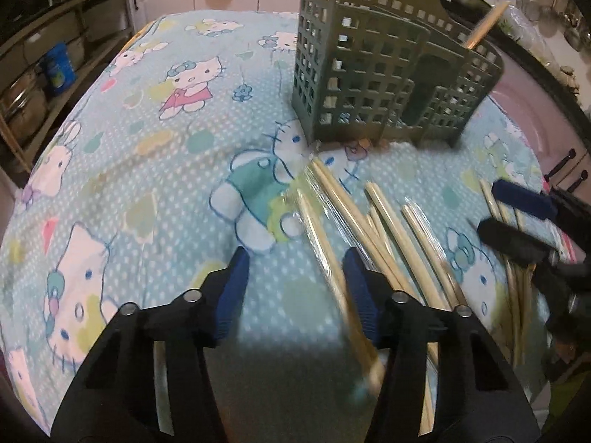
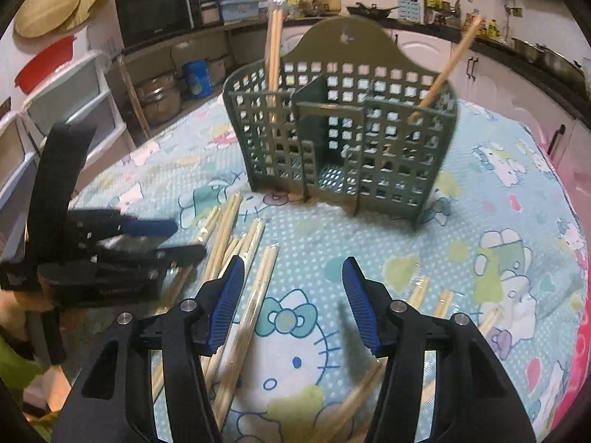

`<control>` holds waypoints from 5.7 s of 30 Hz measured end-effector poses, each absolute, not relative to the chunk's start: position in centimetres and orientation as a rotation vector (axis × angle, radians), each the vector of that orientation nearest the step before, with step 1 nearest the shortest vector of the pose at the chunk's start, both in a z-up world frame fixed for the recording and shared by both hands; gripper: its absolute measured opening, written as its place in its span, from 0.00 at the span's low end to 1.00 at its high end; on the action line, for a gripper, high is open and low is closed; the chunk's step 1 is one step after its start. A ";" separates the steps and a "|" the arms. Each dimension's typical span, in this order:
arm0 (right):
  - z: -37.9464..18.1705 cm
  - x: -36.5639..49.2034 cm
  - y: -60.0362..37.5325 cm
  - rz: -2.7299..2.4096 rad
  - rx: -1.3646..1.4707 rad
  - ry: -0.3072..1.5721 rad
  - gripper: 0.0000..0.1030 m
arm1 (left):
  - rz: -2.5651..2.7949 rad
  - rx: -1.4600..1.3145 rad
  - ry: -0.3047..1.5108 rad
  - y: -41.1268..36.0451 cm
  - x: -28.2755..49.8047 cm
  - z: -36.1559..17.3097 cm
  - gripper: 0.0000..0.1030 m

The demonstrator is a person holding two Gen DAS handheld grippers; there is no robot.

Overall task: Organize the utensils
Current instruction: 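Grasp another wrapped chopstick pair with the right gripper, then lift the chopsticks upright with the right gripper over the caddy, then lower the chopsticks into the caddy and open the right gripper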

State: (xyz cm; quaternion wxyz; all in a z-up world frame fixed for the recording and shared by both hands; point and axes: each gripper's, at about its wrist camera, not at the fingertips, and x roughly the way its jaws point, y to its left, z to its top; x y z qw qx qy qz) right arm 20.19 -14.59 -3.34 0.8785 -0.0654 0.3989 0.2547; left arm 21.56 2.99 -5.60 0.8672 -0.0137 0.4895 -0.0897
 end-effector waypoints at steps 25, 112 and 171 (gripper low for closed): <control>-6.4 24.9 -10.8 0.557 -0.202 1.016 0.14 | -0.197 -0.136 1.086 5.3 28.2 -5.7 0.11; 15.6 31.2 -19.5 0.375 0.079 0.084 0.11 | -0.392 -0.204 0.453 -1.3 31.3 15.7 0.03; 7.8 28.5 -22.4 0.397 0.062 0.313 0.34 | -0.292 -0.152 0.525 -1.1 28.8 9.5 0.23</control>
